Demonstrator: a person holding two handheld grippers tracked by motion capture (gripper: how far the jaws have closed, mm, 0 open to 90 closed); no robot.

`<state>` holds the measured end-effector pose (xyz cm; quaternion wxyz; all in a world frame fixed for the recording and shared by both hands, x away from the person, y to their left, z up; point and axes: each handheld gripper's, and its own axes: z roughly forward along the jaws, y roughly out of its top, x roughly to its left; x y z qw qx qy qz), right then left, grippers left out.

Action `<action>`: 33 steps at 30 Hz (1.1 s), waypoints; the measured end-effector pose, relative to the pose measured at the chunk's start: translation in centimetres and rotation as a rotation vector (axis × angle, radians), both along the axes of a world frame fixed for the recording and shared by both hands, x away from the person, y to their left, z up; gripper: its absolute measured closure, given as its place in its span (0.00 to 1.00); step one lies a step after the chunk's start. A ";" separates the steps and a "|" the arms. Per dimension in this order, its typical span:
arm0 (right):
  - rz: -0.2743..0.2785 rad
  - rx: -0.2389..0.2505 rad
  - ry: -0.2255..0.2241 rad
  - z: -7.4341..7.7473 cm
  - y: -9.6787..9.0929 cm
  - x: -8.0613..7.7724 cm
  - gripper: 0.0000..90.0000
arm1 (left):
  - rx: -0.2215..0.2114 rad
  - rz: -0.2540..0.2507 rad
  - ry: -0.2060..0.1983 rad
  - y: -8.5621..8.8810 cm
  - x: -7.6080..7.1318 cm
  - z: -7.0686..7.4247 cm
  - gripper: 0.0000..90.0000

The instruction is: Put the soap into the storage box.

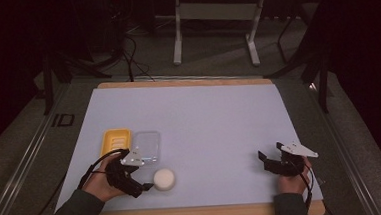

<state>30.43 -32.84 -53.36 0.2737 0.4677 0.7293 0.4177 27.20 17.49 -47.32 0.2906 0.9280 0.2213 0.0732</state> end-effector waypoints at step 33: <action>0.004 0.000 -0.007 0.0 0.0 -0.1 0.17 | 0.116 -0.137 0.024 -3.6 0.4 -0.6 0.16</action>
